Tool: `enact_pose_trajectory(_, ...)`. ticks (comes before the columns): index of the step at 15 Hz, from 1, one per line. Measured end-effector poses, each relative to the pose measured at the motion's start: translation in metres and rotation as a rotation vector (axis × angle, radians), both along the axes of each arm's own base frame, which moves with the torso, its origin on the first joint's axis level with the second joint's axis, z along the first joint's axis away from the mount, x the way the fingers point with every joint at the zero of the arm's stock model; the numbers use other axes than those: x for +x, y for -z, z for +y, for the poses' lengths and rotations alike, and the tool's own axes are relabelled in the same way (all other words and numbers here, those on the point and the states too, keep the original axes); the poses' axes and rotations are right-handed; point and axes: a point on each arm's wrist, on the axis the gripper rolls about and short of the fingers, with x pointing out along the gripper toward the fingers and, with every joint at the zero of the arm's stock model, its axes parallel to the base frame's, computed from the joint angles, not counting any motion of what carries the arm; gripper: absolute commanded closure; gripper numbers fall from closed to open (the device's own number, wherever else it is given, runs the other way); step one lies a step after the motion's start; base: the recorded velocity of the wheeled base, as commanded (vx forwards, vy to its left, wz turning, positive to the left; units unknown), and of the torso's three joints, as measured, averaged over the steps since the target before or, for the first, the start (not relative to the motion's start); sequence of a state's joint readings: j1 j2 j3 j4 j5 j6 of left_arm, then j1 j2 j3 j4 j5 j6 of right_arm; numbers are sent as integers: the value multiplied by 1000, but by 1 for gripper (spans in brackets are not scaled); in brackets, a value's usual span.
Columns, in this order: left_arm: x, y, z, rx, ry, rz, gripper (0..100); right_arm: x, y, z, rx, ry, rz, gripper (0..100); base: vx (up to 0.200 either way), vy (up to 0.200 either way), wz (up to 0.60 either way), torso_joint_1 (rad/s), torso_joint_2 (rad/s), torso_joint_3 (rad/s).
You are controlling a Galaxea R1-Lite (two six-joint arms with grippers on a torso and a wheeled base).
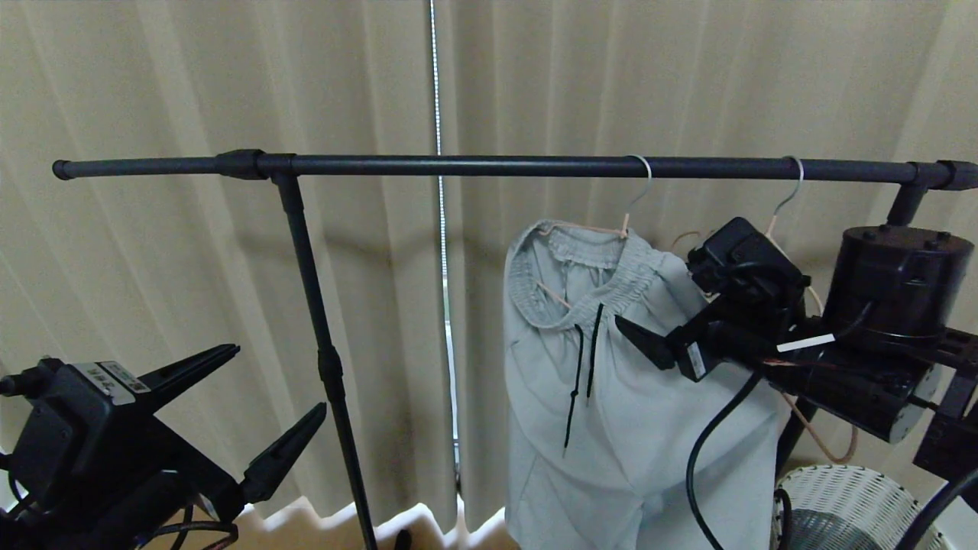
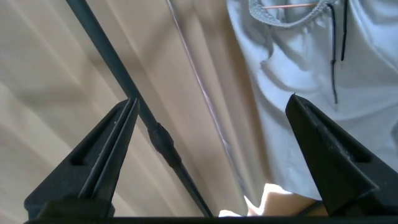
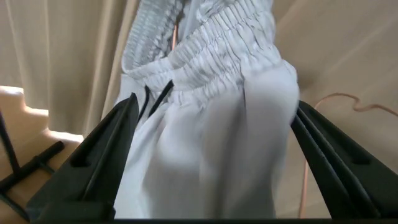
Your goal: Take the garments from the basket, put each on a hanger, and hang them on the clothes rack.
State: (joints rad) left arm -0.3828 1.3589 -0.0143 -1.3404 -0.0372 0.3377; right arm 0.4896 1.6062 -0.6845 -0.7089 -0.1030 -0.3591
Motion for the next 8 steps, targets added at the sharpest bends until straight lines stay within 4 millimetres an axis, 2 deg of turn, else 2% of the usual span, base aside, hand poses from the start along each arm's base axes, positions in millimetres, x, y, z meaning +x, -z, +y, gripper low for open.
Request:
enact_pose_trajectory(3,2,0,7,-2,-47,1,0,-17,-8,-9,31,5,-21,0,0,0,0,0,0,0)
enact_pose_trajectory(8,5,-1,35,-70,-238,6,0,-60,-30,-39,63,60,-100,0,0,0,0,0,0,0)
